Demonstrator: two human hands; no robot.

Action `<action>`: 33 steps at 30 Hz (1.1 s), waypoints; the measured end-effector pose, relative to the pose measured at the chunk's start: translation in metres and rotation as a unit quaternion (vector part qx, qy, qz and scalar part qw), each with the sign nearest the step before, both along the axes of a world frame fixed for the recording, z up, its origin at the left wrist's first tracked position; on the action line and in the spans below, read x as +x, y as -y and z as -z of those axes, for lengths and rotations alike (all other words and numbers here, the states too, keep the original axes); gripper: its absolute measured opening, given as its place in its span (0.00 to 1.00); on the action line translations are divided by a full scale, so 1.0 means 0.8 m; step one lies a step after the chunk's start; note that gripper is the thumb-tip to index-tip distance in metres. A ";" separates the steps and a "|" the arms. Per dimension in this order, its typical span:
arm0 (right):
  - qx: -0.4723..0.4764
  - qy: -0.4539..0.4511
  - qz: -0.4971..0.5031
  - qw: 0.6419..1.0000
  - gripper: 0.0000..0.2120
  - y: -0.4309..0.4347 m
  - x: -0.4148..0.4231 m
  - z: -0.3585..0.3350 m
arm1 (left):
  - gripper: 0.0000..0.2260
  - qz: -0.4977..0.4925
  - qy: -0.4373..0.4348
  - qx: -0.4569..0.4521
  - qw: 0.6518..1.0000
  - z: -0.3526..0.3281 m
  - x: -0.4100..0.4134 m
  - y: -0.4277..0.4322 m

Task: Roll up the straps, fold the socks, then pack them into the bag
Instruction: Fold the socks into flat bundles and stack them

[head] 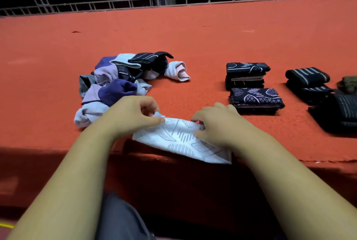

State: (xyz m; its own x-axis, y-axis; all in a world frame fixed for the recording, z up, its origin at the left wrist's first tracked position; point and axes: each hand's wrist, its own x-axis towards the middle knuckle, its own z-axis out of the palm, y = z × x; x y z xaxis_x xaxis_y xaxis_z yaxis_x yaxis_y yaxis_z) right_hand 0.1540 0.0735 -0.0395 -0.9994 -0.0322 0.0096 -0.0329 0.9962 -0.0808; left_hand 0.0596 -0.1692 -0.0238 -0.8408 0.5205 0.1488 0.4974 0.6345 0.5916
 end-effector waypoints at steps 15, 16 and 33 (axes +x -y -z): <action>-0.372 0.025 0.058 0.926 0.22 -0.026 0.049 -0.016 | 0.13 0.121 0.102 0.300 0.941 0.002 0.019 -0.078; -0.398 0.006 0.067 0.915 0.20 -0.026 0.048 -0.011 | 0.13 0.134 0.105 0.297 0.940 0.003 0.021 -0.084; -0.617 -0.136 0.121 0.765 0.03 -0.045 0.023 0.017 | 0.25 -0.027 0.214 0.207 0.954 0.048 -0.013 -0.111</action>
State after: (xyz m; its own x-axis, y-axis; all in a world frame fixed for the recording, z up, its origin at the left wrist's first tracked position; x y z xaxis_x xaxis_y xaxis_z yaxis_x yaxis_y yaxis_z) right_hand 0.1726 0.1095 -0.0528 -0.9303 0.3552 0.0919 -0.0421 0.1455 -0.9885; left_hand 0.0494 -0.0801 -0.0619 -0.8950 0.4451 -0.0311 0.1273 0.3214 0.9384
